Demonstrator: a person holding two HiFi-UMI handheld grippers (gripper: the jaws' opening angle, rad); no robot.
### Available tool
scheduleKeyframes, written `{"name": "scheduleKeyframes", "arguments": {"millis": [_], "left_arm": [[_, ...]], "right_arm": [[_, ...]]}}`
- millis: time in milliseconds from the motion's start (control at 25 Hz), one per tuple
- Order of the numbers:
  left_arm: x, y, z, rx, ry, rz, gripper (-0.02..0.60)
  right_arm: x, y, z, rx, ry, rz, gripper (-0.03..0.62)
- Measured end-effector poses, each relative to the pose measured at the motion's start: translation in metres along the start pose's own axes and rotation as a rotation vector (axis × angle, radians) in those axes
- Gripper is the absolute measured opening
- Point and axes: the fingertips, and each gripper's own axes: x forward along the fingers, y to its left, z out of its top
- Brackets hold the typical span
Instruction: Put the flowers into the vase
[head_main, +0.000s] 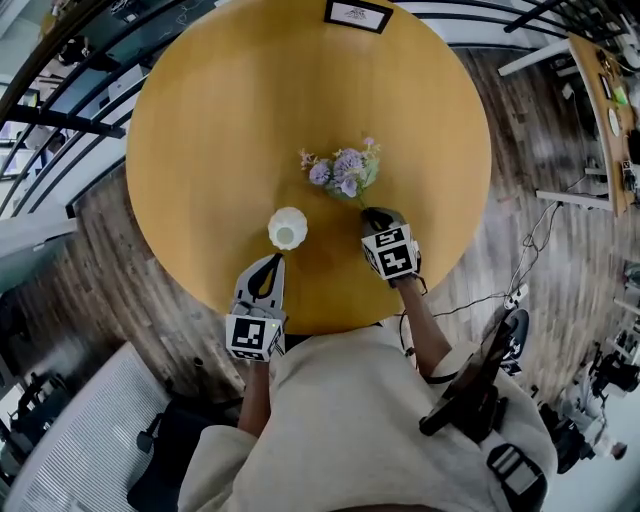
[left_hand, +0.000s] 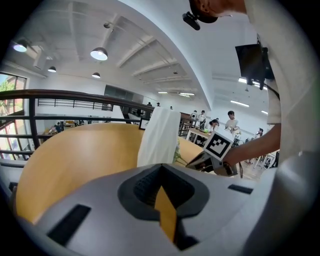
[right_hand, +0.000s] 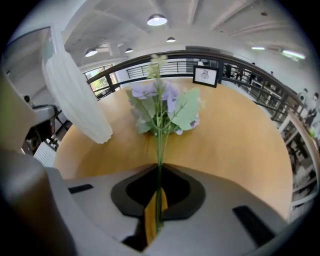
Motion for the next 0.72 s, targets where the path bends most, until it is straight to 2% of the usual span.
{"name": "scheduleKeyframes", "arguments": {"millis": [120,240,320,400,560,720], "left_arm": [[0.005,-0.003,0.002,0.004,-0.002,-0.002,0.006],[0.011,-0.006,0.009,0.016,-0.009,-0.011,0.006],[0.011,-0.008,0.011,0.024,-0.014,-0.015,0.006],[0.010,-0.010,0.012,0.035,-0.021,-0.016,0.006],[0.004,-0.013,0.017,0.056,-0.047,-0.002,0.006],[-0.007,-0.016,0.021,0.067,-0.084,0.025,0.006]], "right_arm": [[-0.004,0.000,0.001,-0.012,-0.025,0.011,0.021],[-0.018,0.001,0.023,-0.011,-0.131,0.010,0.021],[-0.041,0.009,0.054,-0.017,-0.282,0.046,0.021],[-0.077,0.023,0.098,-0.024,-0.481,0.114,0.021],[-0.171,0.060,0.186,-0.066,-0.856,0.287,0.021],[-0.262,0.099,0.240,-0.098,-1.129,0.481,0.021]]}}
